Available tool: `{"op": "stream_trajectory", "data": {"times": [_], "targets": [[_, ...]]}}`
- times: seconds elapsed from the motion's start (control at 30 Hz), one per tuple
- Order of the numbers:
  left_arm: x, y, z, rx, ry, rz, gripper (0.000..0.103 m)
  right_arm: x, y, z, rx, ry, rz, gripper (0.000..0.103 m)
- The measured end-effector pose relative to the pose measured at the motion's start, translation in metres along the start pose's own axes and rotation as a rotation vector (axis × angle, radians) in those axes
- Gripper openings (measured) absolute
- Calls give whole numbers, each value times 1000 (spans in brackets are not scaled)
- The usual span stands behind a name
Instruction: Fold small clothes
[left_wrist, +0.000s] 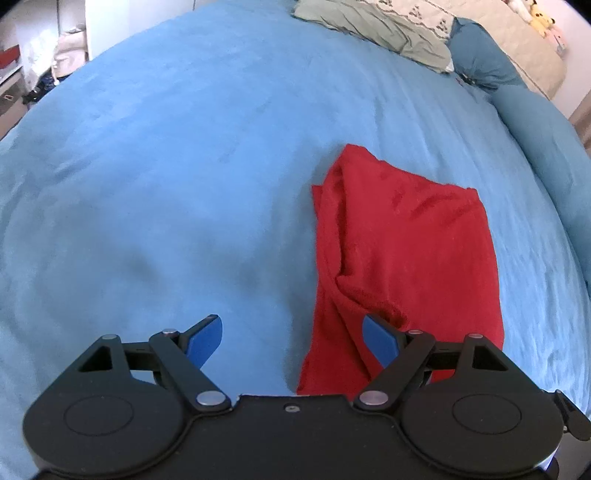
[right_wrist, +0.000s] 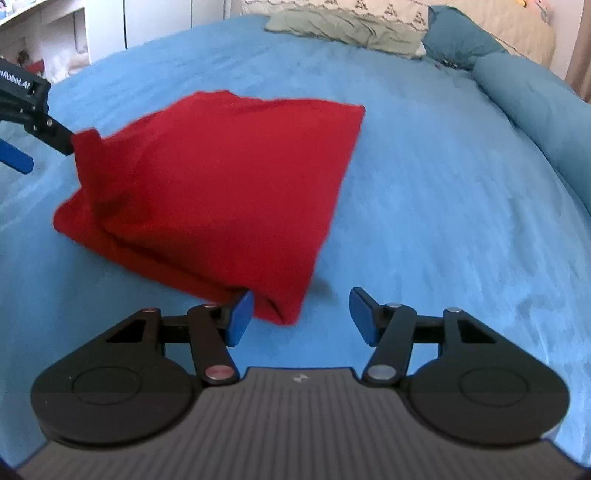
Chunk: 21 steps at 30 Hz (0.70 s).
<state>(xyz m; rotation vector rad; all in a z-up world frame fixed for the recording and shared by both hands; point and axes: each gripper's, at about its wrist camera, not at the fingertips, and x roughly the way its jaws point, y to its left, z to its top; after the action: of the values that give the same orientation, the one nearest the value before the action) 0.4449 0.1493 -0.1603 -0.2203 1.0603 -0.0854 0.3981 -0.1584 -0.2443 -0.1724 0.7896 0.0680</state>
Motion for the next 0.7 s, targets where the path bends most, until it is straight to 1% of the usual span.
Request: {"op": "stream_trajectory", "data": {"times": [0.13, 0.2, 0.27, 0.33, 0.37, 0.4, 0.43, 0.47, 0.5, 0.53, 0.6, 0.63, 0.7], "targets": [[-6, 1, 3, -14, -11, -4, 87, 1, 5, 4, -35, -9, -15, 69], [-7, 1, 4, -14, -17, 0, 87, 8, 12, 5, -80, 2, -12, 66], [-5, 0, 5, -17, -17, -4, 87, 12, 21, 3, -132, 10, -29, 64], [-6, 0, 5, -13, -17, -5, 87, 13, 25, 2, -149, -6, -44, 57], [-6, 0, 5, -8, -18, -5, 87, 12, 27, 3, -149, -18, -51, 48], [-7, 0, 4, -4, -18, -3, 87, 13, 28, 5, -149, -29, -61, 43], [-7, 0, 4, -1, -17, -1, 87, 11, 29, 7, -147, -51, -78, 41], [-8, 0, 3, 0, -17, 1, 87, 8, 28, 10, -140, -72, -87, 33], [-8, 0, 3, 2, -17, 5, 87, 4, 26, 13, -124, -90, -85, 22], [-9, 0, 3, 3, -17, 6, 86, 0, 22, 19, -92, -101, -71, 20], [-9, -1, 2, 4, -14, 4, 87, -9, 12, 27, -25, -110, -61, 20], [-9, -2, 1, 6, -10, 2, 87, -15, 2, 31, 30, -120, -52, 20], [-5, -5, -2, 19, 2, -1, 87, -18, -11, 32, 99, -98, -40, 20]]}}
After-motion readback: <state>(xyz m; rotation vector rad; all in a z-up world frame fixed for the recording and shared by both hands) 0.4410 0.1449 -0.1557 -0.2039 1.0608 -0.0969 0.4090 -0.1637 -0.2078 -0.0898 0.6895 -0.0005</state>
